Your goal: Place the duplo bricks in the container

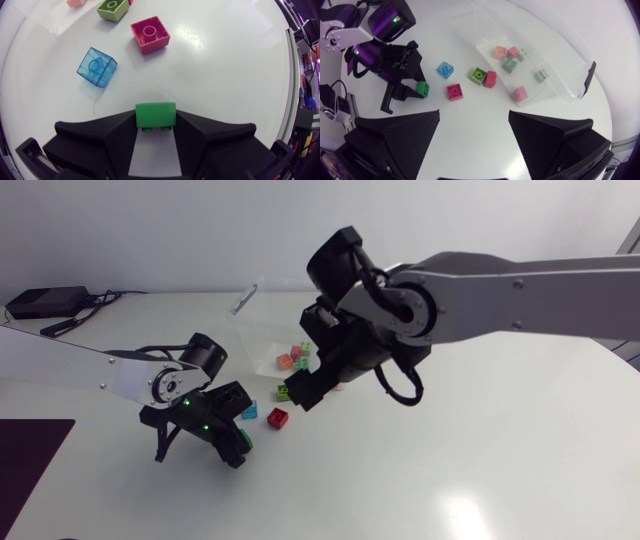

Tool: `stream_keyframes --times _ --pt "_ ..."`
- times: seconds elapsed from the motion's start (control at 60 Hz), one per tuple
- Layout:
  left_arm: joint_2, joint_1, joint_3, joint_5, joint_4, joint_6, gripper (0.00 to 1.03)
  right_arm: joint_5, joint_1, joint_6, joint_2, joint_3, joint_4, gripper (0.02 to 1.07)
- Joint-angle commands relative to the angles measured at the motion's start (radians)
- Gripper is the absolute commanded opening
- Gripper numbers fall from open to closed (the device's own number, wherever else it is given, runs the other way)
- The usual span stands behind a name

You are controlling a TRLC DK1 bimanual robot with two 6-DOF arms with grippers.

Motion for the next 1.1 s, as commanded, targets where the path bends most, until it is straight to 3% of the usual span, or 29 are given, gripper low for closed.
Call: stream_keyframes --times 0.0,0.083,0.383,0.65,1.083 --pt "-0.038 0.018 0.000 -0.003 -0.018 -0.016 0.16 -0.002 0.021 -0.008 0.028 -0.041 0.032 1.02" --pt "-0.125 0.038 0.023 0.002 -0.040 -0.018 0.16 -0.027 0.023 -0.013 0.060 -0.047 0.052 1.02" --pt "-0.253 0.169 0.263 0.147 -0.164 -0.048 0.16 -0.065 0.026 -0.067 0.255 0.025 0.075 1.02" --pt "-0.199 0.207 0.431 0.199 -0.155 -0.127 0.16 -0.079 0.043 -0.076 0.394 0.171 0.000 1.02" --pt "-0.061 0.232 0.642 0.207 -0.083 -0.254 0.16 -0.134 0.040 -0.093 0.555 0.401 -0.177 1.02"
